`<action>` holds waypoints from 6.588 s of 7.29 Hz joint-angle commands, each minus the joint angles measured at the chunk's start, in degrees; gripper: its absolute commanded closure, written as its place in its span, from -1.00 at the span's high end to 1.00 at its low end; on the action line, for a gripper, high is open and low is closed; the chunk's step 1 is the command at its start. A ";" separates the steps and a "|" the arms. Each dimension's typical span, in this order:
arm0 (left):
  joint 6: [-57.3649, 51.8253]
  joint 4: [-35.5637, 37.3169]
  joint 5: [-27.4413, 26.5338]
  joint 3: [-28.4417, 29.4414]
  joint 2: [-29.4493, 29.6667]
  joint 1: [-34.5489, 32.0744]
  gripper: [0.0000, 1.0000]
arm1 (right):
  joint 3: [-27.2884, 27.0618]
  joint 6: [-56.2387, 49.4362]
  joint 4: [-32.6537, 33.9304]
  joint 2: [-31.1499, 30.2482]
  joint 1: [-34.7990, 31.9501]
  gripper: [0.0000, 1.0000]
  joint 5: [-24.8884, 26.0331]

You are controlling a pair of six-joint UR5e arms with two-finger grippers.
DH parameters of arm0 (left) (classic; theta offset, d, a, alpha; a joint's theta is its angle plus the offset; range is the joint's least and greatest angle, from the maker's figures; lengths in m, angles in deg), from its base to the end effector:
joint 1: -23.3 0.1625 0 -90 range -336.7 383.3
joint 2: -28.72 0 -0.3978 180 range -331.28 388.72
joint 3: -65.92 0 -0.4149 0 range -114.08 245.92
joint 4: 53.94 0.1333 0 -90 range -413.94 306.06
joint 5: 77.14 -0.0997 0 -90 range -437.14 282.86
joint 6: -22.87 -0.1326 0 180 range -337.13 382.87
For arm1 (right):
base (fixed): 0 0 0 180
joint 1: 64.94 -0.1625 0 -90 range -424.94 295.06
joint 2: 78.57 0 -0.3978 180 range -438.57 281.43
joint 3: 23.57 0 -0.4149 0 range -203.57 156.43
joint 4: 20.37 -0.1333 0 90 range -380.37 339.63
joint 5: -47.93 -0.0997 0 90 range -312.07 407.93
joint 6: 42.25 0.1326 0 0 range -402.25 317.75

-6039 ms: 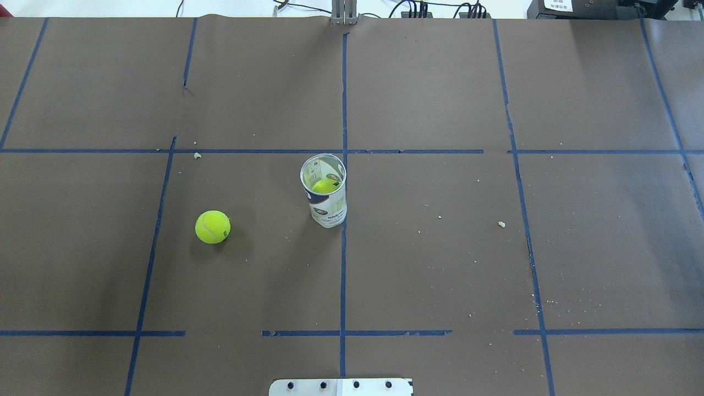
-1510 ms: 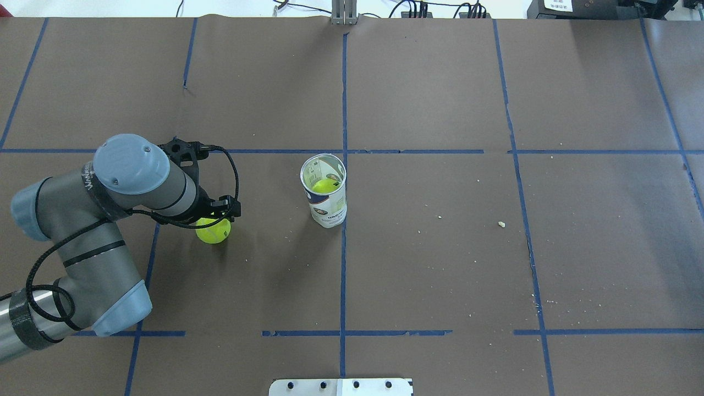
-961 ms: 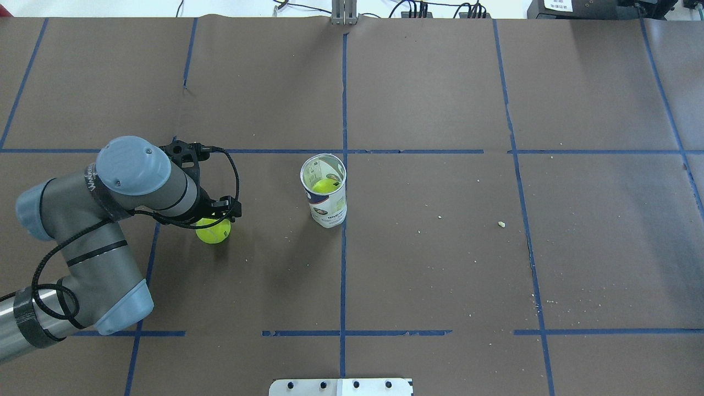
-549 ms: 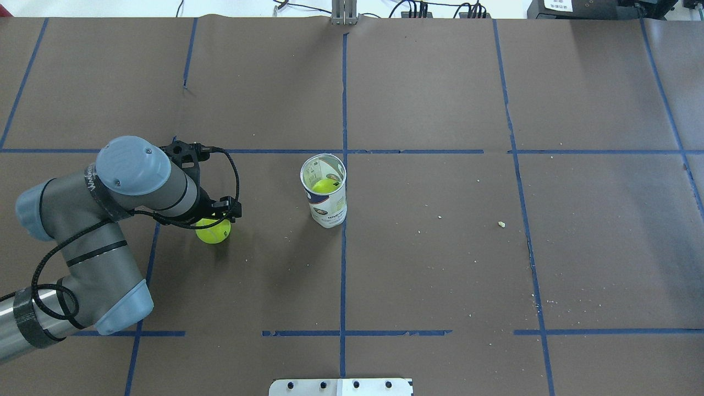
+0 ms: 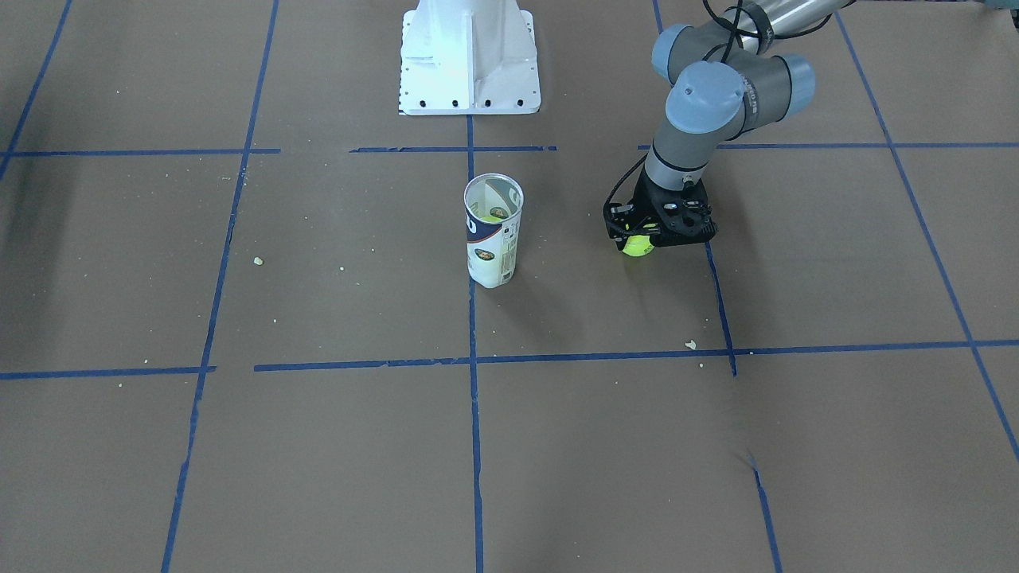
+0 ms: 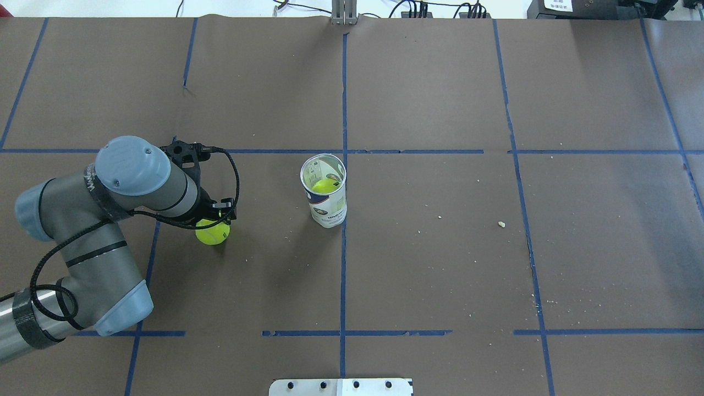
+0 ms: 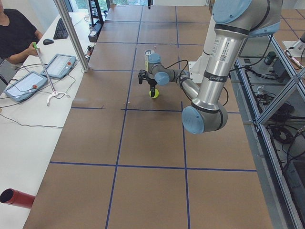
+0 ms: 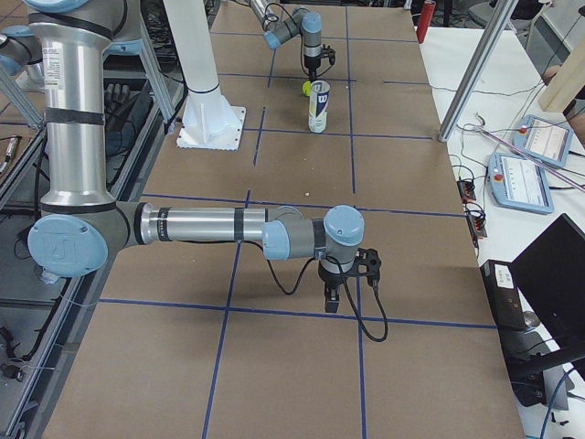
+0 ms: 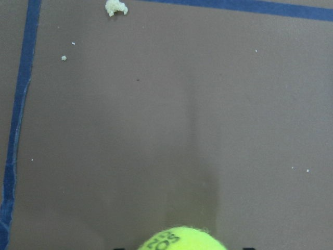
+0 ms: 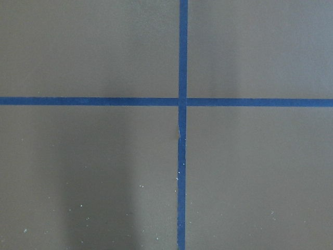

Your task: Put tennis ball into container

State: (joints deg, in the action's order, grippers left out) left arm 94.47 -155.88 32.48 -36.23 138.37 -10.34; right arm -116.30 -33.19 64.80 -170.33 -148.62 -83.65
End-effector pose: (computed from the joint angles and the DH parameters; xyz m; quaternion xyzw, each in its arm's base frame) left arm 0.4876 -0.4311 0.3398 0.0189 0.3992 -0.0584 0.9148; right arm -0.0113 -0.5137 0.6417 -0.0006 -0.3576 0.0044 0.9339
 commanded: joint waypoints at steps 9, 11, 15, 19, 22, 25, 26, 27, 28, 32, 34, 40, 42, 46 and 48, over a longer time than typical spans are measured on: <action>-19.75 44.20 12.87 -16.51 20.05 -21.11 -1.00 | 0.00 0.00 0.00 0.00 0.00 1.00 0.00; -10.13 43.68 14.22 -12.75 26.35 -17.10 -1.00 | 0.00 0.00 0.00 0.00 0.00 1.00 0.00; -0.50 37.88 13.61 -1.76 34.29 -8.64 -1.00 | 0.00 0.00 0.00 0.00 0.00 1.00 0.00; -0.41 34.54 13.52 2.04 35.27 -6.96 -1.00 | 0.00 0.00 0.00 0.00 0.00 1.00 0.00; 0.38 33.74 13.61 2.48 35.88 -6.79 -1.00 | 0.00 0.00 0.00 0.00 0.00 1.00 0.00; 0.38 31.56 13.52 5.81 37.20 -6.79 -1.00 | 0.00 0.00 0.00 0.00 0.00 1.00 0.00; 0.30 30.33 13.52 6.61 36.86 -6.79 -1.00 | 0.00 0.00 0.00 0.00 0.00 1.00 0.00; 0.30 29.79 13.52 6.61 36.59 -6.79 -1.00 | 0.00 0.00 0.00 0.00 0.00 1.00 0.00; 0.12 29.79 13.43 6.53 36.07 -6.79 -1.00 | 0.00 0.00 0.00 0.00 0.00 1.00 0.00; -0.23 29.70 13.52 4.51 34.22 -6.79 1.00 | 0.00 0.00 0.00 0.00 0.00 1.00 0.00; -0.14 29.70 13.87 3.80 34.22 -6.87 1.00 | 0.00 0.00 0.00 0.00 0.00 1.00 0.00; -22.39 30.14 12.90 -8.50 21.42 -14.75 1.00 | 0.00 0.00 0.00 0.00 0.00 1.00 0.00; -43.18 29.62 14.30 -9.20 12.57 -27.47 1.00 | 0.00 0.00 0.00 0.00 0.00 1.00 0.00; -80.26 28.65 19.14 -1.50 -7.92 -52.36 1.00 | 0.00 0.00 0.00 0.00 0.00 1.00 0.00; -81.88 23.74 19.76 4.76 -15.49 -55.65 1.00 | 0.00 0.00 0.00 0.00 0.00 1.00 0.00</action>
State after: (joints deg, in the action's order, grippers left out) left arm 14.35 -129.71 51.95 -34.58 127.68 -63.84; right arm -116.30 -33.19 64.80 -170.33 -148.61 -83.65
